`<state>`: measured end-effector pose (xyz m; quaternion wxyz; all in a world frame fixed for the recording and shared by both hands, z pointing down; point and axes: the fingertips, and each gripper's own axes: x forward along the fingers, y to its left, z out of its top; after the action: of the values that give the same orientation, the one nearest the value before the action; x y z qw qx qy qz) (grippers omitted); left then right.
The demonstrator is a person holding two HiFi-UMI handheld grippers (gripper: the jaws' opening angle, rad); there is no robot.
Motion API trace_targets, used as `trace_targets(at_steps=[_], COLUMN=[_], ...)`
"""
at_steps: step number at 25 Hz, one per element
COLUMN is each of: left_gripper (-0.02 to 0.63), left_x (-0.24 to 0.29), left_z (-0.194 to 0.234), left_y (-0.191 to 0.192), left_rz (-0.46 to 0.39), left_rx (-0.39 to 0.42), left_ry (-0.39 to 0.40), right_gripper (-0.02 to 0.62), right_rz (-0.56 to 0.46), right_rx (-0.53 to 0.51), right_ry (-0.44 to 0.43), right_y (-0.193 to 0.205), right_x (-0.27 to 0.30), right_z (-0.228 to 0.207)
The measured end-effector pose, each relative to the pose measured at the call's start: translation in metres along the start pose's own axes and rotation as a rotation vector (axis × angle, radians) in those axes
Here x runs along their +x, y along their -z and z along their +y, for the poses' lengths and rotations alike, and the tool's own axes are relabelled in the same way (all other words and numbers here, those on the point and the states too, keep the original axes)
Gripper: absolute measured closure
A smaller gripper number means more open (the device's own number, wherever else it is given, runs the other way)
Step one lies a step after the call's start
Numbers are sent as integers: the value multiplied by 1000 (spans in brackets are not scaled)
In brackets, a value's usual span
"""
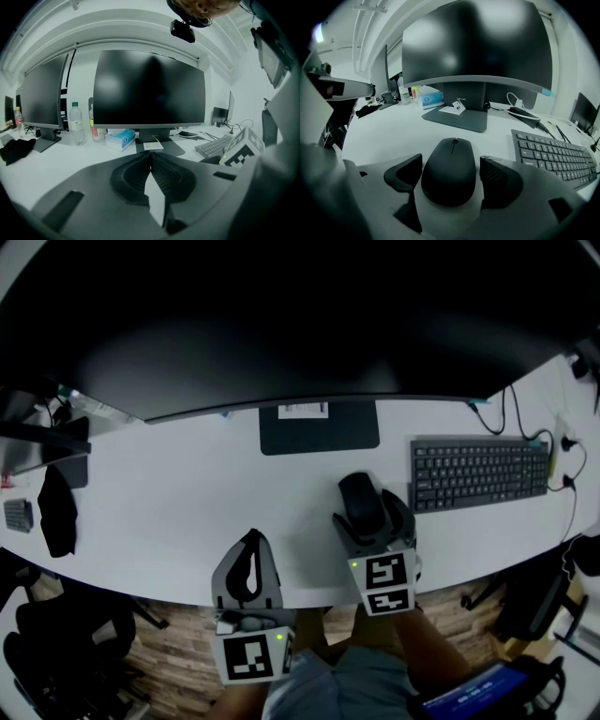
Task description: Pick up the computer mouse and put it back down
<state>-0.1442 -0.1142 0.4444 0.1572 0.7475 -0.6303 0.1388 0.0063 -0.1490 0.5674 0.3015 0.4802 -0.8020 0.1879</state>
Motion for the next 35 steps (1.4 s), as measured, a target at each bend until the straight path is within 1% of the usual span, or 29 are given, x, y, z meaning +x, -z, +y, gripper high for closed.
trace_targets(at_steps=[5, 13, 27, 33, 35], left_gripper=[598, 598, 598, 598, 598], left_x=[1, 2, 1, 2, 2], left_z=[1, 2, 0, 0, 0], left_y=[1, -1, -4, -5, -6], left_rz=[6, 2, -5, -11, -15], left_rx=[-6, -6, -3, 7, 7], left_ry=[-3, -4, -1, -4, -5], right_gripper=[198, 209, 267, 273, 286], right_rz=[22, 23, 24, 24, 25], right_rx=[19, 11, 2, 3, 4], right_ry=[-9, -16, -19, -18, -20], right_y=[1, 1, 1, 1, 1], right_x=[2, 1, 0, 0, -1], right_z=[0, 0, 0, -1, -1])
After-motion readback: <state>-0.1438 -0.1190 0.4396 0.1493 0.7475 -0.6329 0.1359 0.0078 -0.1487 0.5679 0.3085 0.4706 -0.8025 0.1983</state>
